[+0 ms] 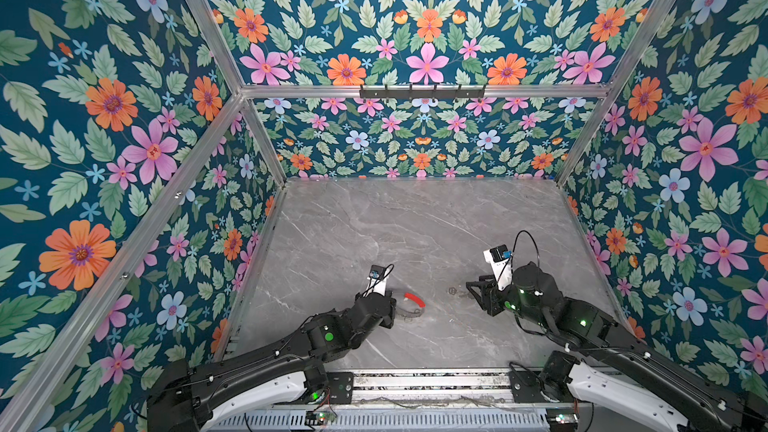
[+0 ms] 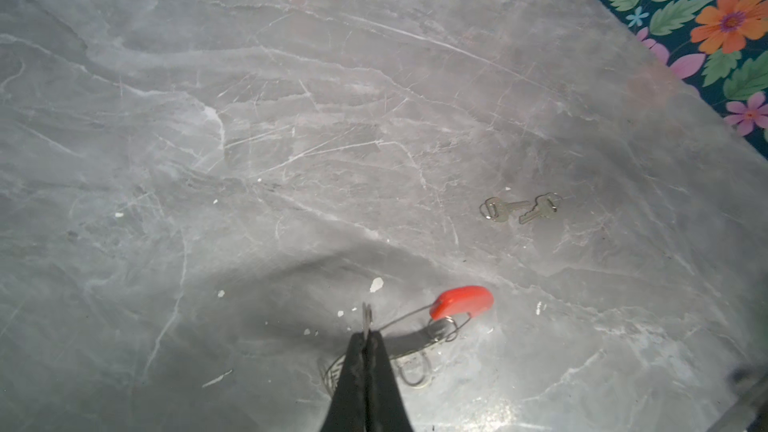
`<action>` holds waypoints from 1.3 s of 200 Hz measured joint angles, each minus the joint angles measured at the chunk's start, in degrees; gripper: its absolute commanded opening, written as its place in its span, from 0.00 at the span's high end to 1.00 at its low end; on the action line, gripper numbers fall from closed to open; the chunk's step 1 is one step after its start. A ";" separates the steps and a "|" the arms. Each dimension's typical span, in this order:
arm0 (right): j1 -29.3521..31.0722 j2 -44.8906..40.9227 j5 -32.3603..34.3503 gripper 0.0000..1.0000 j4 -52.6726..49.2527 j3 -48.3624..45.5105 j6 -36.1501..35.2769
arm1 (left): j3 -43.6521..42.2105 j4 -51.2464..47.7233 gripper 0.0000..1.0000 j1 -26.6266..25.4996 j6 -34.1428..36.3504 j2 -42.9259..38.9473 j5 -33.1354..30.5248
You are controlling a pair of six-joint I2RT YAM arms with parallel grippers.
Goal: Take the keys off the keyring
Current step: 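Open the right gripper and lower the ring with the left gripper onto the table, then release the red-handled ring on the table with the left gripper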
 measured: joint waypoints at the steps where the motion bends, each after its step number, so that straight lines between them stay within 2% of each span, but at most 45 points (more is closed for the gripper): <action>1: -0.17 0.15 -0.09 0.47 0.04 -0.20 0.24 | -0.11 0.07 0.85 0.02 -0.15 0.04 -0.02; 11: -1.09 1.14 -0.42 0.45 0.13 -1.31 1.22 | -0.74 0.26 0.79 0.02 -1.53 0.35 -0.52; 32: -1.95 3.23 -1.66 0.39 0.61 -2.86 2.91 | -1.55 0.44 0.59 0.11 -3.34 0.98 -1.49; 57: -2.45 4.33 -2.51 0.35 1.73 -3.39 3.91 | -1.46 0.28 0.42 0.57 -4.87 0.57 -2.73; 62: -2.49 4.33 -2.45 0.29 1.97 -3.39 4.07 | -1.31 0.26 0.37 0.72 -5.18 0.28 -3.13; 76: -2.56 4.09 -2.40 0.21 2.73 -3.32 4.68 | -0.70 0.22 0.29 0.85 -5.27 -0.76 -3.82; 81: -2.56 3.96 -2.38 0.14 2.80 -3.26 4.61 | -0.39 0.22 0.04 0.90 -5.29 -1.18 -4.02; 85: -2.56 3.85 -2.36 0.03 2.78 -3.21 4.63 | -0.07 0.22 0.00 0.96 -5.07 -1.53 -4.26; 90: -2.60 3.63 -2.32 0.01 2.80 -3.10 4.70 | 0.37 0.22 0.00 0.98 -4.98 -1.90 -4.55; 131: -2.60 -0.09 1.16 0.01 3.04 -1.79 4.15 | 7.61 1.64 0.00 1.14 -0.04 -2.60 -9.14; 160: -2.60 -3.91 7.58 0.01 2.97 -1.51 3.72 | 11.08 8.55 0.00 1.14 8.83 -0.52 -15.32; 188: -2.60 -7.26 14.01 0.01 2.73 -1.55 3.78 | 11.39 20.70 0.00 2.10 20.44 3.39 -20.90; 212: -2.60 -10.25 17.07 0.01 3.04 -3.17 3.78 | 10.82 28.63 0.00 9.86 26.10 7.08 -22.71; 238: -2.64 -12.26 19.56 0.01 3.48 -4.66 3.76 | 9.42 35.43 0.00 19.78 27.43 11.10 -23.10; 260: -2.64 -12.20 20.76 0.01 3.93 -4.81 3.52 | 10.73 36.30 0.00 28.11 26.51 16.55 -21.05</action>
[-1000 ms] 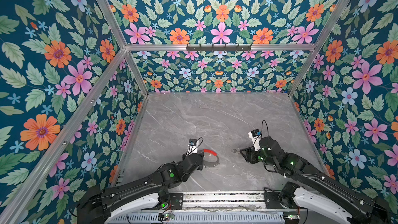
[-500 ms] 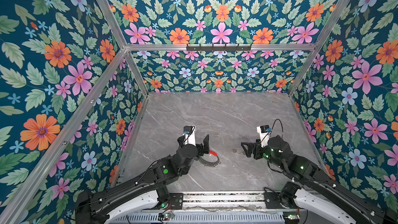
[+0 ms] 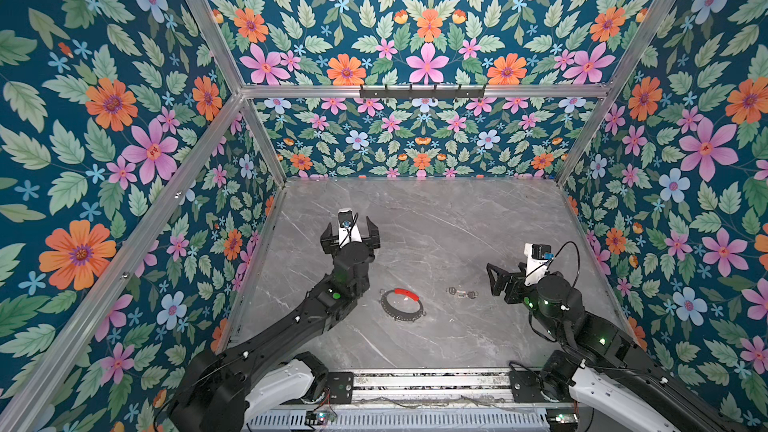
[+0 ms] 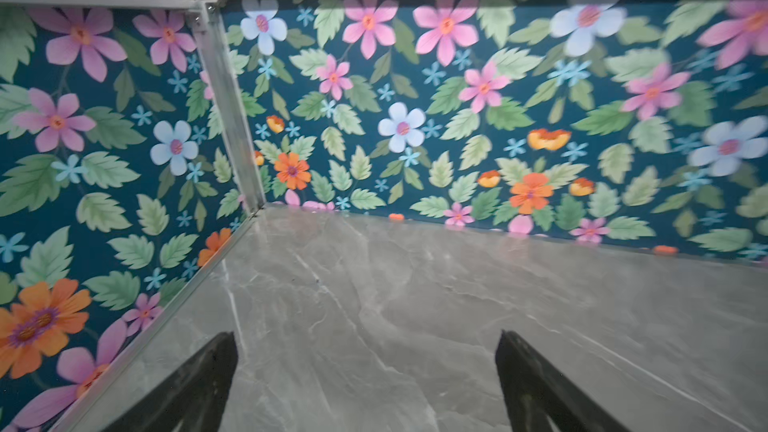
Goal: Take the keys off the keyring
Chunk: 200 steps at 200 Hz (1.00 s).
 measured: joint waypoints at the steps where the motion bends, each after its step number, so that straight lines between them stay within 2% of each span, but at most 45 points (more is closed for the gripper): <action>1: 0.00 0.02 0.04 0.01 0.04 0.00 0.00 | 0.09 0.04 0.00 0.28 -0.09 0.20 0.07; 50: 0.00 1.53 0.44 0.01 0.72 0.02 -0.66 | 5.49 0.66 0.00 17.99 -1.38 16.39 2.58; 77: 0.00 1.42 0.50 0.01 0.59 0.15 -1.49 | 6.84 -0.02 0.00 24.39 -1.99 24.28 3.13; 103: 0.00 0.35 0.96 0.01 0.59 -0.26 -1.73 | 5.07 0.31 0.00 26.56 -1.73 28.96 4.15; 140: 0.00 0.24 1.88 0.01 0.96 -1.22 -2.56 | -3.06 9.64 0.02 28.35 1.95 29.57 4.61; 160: 0.00 1.38 3.54 0.01 1.42 -1.09 -2.16 | -5.57 14.43 0.07 29.55 2.80 27.63 8.55; 200: 0.00 4.72 8.04 0.01 2.43 0.00 -0.13 | -12.46 22.64 0.04 30.36 5.46 23.06 16.65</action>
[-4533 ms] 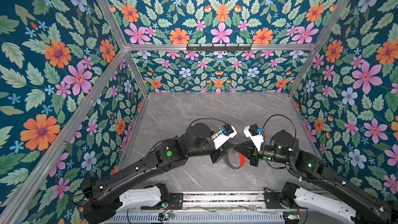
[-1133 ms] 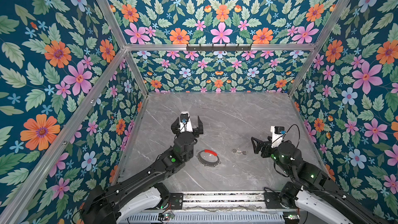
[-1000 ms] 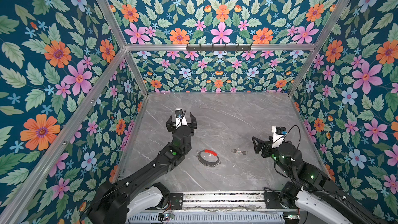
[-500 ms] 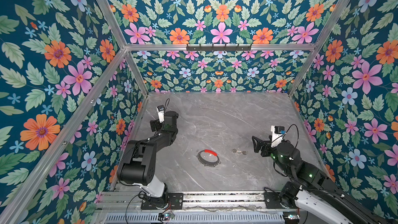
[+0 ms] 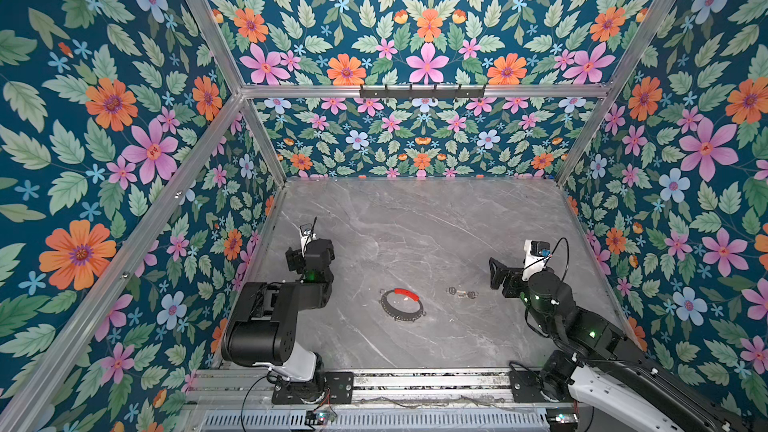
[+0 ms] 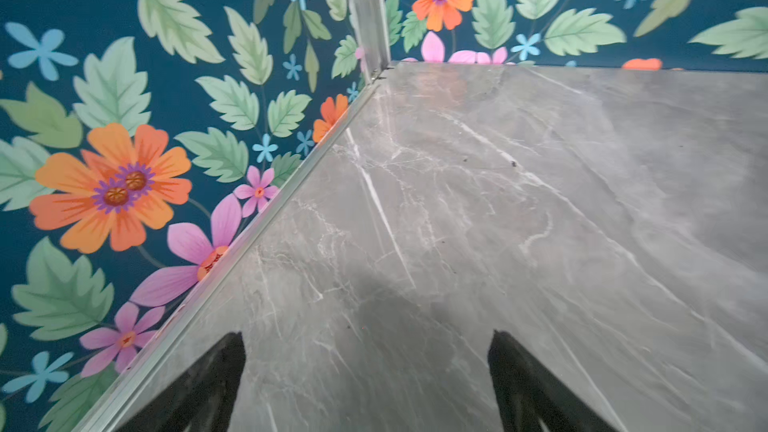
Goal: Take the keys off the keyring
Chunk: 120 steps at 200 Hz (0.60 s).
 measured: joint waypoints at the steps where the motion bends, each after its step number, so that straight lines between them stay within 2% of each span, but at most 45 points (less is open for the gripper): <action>1: 0.00 0.07 0.07 0.01 0.04 0.00 0.00 | -0.09 0.11 0.04 0.02 0.04 -0.04 0.11; 28: 0.00 1.44 2.16 0.01 1.27 0.00 0.22 | -2.62 3.91 0.01 0.46 0.04 -1.90 1.68; 63: -0.07 1.49 3.37 0.01 2.58 0.70 -0.02 | -1.27 5.03 0.01 1.05 1.84 -1.01 8.44; 84: -0.07 1.55 3.78 0.01 3.39 0.79 -0.55 | -2.67 6.05 0.00 1.20 1.79 -1.92 9.44; 120: -0.17 2.25 4.37 0.01 4.00 0.22 -0.96 | -1.92 7.13 0.02 3.74 1.31 -0.79 12.85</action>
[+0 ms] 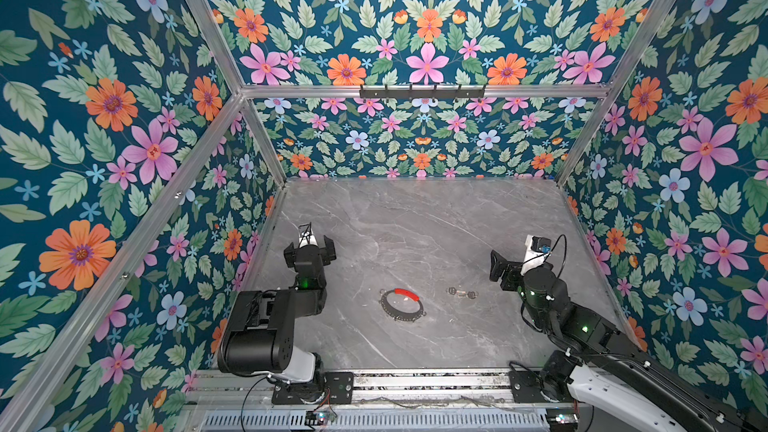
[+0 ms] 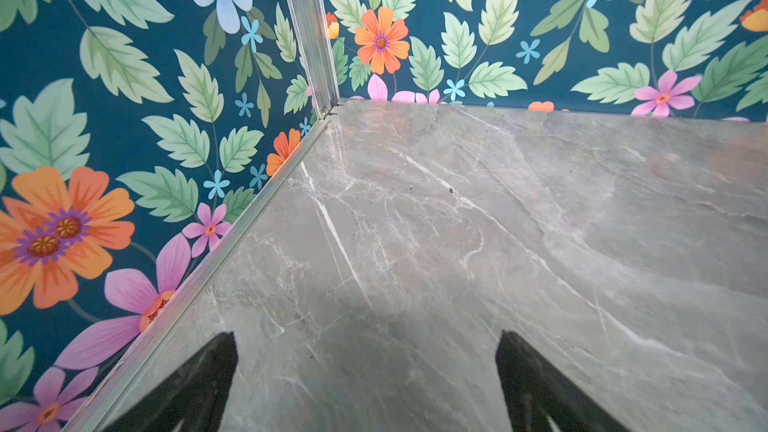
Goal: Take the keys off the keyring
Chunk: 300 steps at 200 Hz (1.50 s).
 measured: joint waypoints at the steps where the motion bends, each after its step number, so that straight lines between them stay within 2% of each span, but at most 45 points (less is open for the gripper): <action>1: 0.00 0.02 0.02 0.01 0.00 0.00 -0.04 | -0.02 0.35 0.02 0.00 0.00 0.20 0.11; 36: -0.85 1.36 0.22 0.01 0.00 0.50 -0.59 | -6.99 11.15 0.00 -0.66 -1.22 6.23 0.68; 64: -4.39 1.51 0.13 0.01 1.49 -0.50 -0.33 | -6.56 16.02 0.00 -0.50 -1.68 6.43 -0.11; 91: -9.11 0.85 -0.04 0.01 8.35 -3.78 -2.64 | -6.67 17.62 0.00 -0.59 -1.88 6.51 -0.20; 110: -15.74 1.84 -1.79 0.01 14.86 -6.34 -6.82 | -6.73 18.34 0.00 -0.59 -1.88 6.51 -0.22; 142: -32.35 7.41 -9.20 0.01 26.93 -11.52 -13.40 | -6.49 18.80 0.00 -0.59 -1.86 6.54 0.04; 166: -40.19 14.01 -12.13 0.01 33.40 -15.32 -15.76 | -6.36 18.80 0.00 -0.59 -1.42 6.54 0.72; 204: -41.53 28.11 -16.17 0.01 42.16 -16.81 -18.69 | -6.36 18.82 0.00 -0.59 -1.40 6.54 0.98; 261: -42.42 42.47 -25.44 0.01 57.64 -16.76 -21.75 | -6.36 18.82 0.00 -0.61 -1.40 6.54 1.14; 300: -43.78 44.68 -27.78 0.01 61.64 -16.17 -21.70 | -6.36 18.84 0.00 -0.66 -1.40 6.54 1.14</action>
